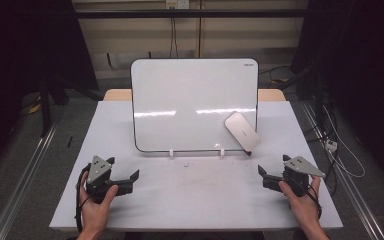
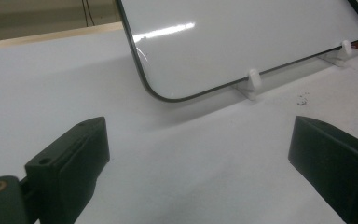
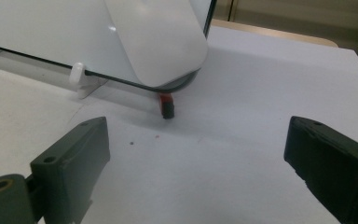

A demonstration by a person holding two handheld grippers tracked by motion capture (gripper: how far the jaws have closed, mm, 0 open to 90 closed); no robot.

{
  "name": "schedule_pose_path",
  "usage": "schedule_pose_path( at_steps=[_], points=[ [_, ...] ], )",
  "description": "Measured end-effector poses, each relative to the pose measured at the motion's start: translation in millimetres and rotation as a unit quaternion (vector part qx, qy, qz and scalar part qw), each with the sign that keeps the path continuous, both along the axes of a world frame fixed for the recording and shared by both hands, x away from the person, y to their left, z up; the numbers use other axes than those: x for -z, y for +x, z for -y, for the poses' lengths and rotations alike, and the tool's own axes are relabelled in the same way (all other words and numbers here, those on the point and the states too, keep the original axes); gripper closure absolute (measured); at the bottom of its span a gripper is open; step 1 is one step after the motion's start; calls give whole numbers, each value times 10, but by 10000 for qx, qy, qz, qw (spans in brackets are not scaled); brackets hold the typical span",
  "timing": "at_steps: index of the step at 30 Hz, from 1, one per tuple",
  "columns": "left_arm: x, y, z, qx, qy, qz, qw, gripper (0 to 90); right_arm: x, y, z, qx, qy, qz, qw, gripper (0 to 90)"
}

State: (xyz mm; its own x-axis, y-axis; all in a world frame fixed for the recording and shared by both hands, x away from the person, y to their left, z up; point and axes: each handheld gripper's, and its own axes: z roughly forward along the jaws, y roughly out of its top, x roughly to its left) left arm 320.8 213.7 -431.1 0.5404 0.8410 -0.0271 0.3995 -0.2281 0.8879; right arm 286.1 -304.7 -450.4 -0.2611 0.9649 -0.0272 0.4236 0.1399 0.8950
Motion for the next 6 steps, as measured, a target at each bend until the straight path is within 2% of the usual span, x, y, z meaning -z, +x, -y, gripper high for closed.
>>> schedule_pose_path(
  at_steps=[4,6],
  points=[
    [-17,1,-3,-6,-23,35,10000,53,2,-7,29,55,59,19,10000,64],
    [-10,5,-11,-24,-23,-9,10000,53,0,-10,31,61,59,17,10000,64]
  ],
)
